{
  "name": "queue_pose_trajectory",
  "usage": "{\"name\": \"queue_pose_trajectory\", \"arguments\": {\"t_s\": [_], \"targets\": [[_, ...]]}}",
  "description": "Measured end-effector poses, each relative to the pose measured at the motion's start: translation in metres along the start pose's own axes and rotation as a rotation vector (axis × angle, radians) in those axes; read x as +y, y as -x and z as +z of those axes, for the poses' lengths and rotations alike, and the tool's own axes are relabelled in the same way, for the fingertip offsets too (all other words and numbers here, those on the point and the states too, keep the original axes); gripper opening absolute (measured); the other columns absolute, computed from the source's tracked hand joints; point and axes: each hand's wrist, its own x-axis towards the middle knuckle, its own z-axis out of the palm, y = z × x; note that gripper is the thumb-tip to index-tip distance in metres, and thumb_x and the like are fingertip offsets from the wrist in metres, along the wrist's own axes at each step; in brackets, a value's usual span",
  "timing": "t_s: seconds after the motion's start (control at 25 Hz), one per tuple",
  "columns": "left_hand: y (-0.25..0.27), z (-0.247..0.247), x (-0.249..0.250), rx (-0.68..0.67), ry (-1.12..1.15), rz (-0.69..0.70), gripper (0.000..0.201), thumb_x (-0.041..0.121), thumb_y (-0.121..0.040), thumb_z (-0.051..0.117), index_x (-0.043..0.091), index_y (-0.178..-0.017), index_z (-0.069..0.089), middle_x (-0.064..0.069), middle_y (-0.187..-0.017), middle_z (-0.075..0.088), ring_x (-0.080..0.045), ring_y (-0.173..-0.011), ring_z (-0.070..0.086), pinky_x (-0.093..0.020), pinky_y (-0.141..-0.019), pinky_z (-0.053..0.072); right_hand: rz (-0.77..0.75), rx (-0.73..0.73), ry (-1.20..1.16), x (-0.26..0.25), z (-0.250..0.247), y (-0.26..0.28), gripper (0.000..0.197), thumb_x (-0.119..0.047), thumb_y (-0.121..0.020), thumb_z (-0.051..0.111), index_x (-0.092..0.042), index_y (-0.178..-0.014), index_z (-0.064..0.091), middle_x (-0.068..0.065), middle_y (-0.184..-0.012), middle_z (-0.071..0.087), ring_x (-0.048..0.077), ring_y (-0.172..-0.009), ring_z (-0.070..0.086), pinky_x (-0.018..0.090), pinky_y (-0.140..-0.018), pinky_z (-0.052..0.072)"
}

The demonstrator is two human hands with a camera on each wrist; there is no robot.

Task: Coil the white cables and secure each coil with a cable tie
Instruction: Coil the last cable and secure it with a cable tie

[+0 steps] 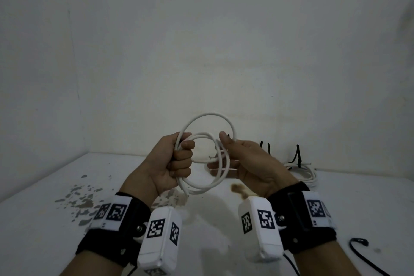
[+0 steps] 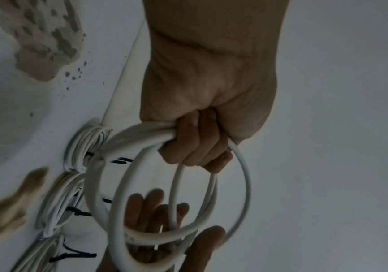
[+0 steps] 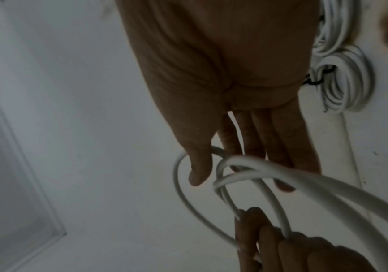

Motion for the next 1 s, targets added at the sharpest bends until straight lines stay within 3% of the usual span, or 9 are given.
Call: {"name": "queue_pose_trajectory", "arguments": {"t_s": [0.16, 0.32, 0.48, 0.6, 0.68, 0.76, 0.8, 0.88, 1.0], "targets": [[-0.003, -0.001, 0.002, 0.247, -0.13, 0.075, 0.043, 0.029, -0.101, 0.035, 0.019, -0.059, 0.036, 0.008, -0.042, 0.019, -0.006, -0.028, 0.013, -0.011, -0.031, 0.013, 0.087, 0.034, -0.074, 0.006, 0.012, -0.002, 0.05, -0.05, -0.094, 0.055, -0.002, -0.083, 0.065, 0.018, -0.074, 0.068, 0.028, -0.063, 0.07, 0.036, -0.062, 0.06], [-0.005, 0.0, 0.0, 0.414, -0.194, 0.109, 0.05, 0.044, -0.102, 0.042, 0.019, -0.058, 0.038, 0.006, -0.045, 0.019, -0.006, -0.03, 0.014, -0.012, -0.032, 0.012, 0.177, 0.014, -0.244, 0.008, 0.021, -0.004, 0.056, -0.053, -0.099, 0.042, -0.007, -0.072, 0.059, 0.014, -0.066, 0.067, 0.028, -0.06, 0.069, 0.042, -0.067, 0.061], [-0.004, 0.003, -0.003, 0.442, -0.236, 0.106, 0.053, 0.047, -0.101, 0.043, 0.018, -0.057, 0.038, 0.005, -0.046, 0.022, -0.007, -0.031, 0.015, -0.013, -0.034, 0.012, 0.226, 0.01, -0.29, 0.015, 0.025, -0.009, 0.059, -0.057, -0.1, 0.037, -0.007, -0.071, 0.052, 0.014, -0.063, 0.061, 0.028, -0.054, 0.064, 0.048, -0.073, 0.058], [-0.005, 0.008, -0.005, 0.409, -0.219, 0.069, 0.056, 0.051, -0.101, 0.042, 0.018, -0.056, 0.038, 0.006, -0.044, 0.021, -0.007, -0.031, 0.014, -0.014, -0.032, 0.013, 0.252, -0.029, -0.333, 0.014, 0.029, -0.006, 0.059, -0.064, -0.09, 0.055, -0.009, -0.068, 0.047, 0.008, -0.057, 0.048, 0.022, -0.05, 0.047, 0.037, -0.065, 0.052], [-0.006, 0.01, -0.007, 0.395, -0.235, 0.055, 0.059, 0.056, -0.099, 0.041, 0.018, -0.054, 0.037, 0.007, -0.045, 0.02, -0.007, -0.032, 0.014, -0.016, -0.032, 0.013, 0.175, -0.031, -0.187, 0.018, 0.029, -0.006, 0.05, -0.044, -0.077, 0.081, -0.002, -0.08, 0.054, 0.007, -0.064, 0.045, 0.02, -0.055, 0.046, 0.033, -0.06, 0.051], [-0.007, 0.009, -0.007, 0.395, -0.258, 0.059, 0.061, 0.063, -0.095, 0.042, 0.019, -0.052, 0.037, 0.006, -0.045, 0.019, -0.007, -0.033, 0.013, -0.015, -0.032, 0.013, 0.026, 0.077, 0.209, 0.024, 0.028, -0.008, 0.036, -0.008, -0.071, 0.081, -0.003, -0.091, 0.051, 0.009, -0.075, 0.046, 0.023, -0.066, 0.049, 0.035, -0.063, 0.05], [-0.007, 0.007, -0.006, 0.408, -0.265, 0.063, 0.062, 0.066, -0.092, 0.044, 0.019, -0.053, 0.037, 0.006, -0.046, 0.018, -0.008, -0.033, 0.012, -0.015, -0.033, 0.013, -0.041, 0.15, 0.414, 0.025, 0.028, -0.007, 0.035, 0.001, -0.072, 0.075, -0.008, -0.092, 0.048, 0.01, -0.08, 0.047, 0.022, -0.07, 0.049, 0.036, -0.064, 0.049], [-0.007, 0.003, -0.004, 0.44, -0.259, 0.081, 0.06, 0.067, -0.09, 0.047, 0.019, -0.055, 0.035, 0.006, -0.047, 0.018, -0.008, -0.034, 0.012, -0.015, -0.033, 0.013, -0.133, 0.187, 0.665, 0.025, 0.027, -0.006, 0.034, 0.0, -0.077, 0.066, -0.011, -0.1, 0.044, 0.009, -0.084, 0.049, 0.02, -0.07, 0.047, 0.034, -0.062, 0.047], [-0.009, -0.003, -0.001, 0.503, -0.215, 0.122, 0.056, 0.061, -0.092, 0.051, 0.02, -0.057, 0.035, 0.006, -0.046, 0.019, -0.008, -0.034, 0.013, -0.016, -0.034, 0.013, -0.124, 0.123, 0.797, 0.018, 0.023, -0.001, 0.031, -0.014, -0.086, 0.062, -0.015, -0.109, 0.041, 0.008, -0.086, 0.058, 0.019, -0.067, 0.051, 0.033, -0.059, 0.047]]}}
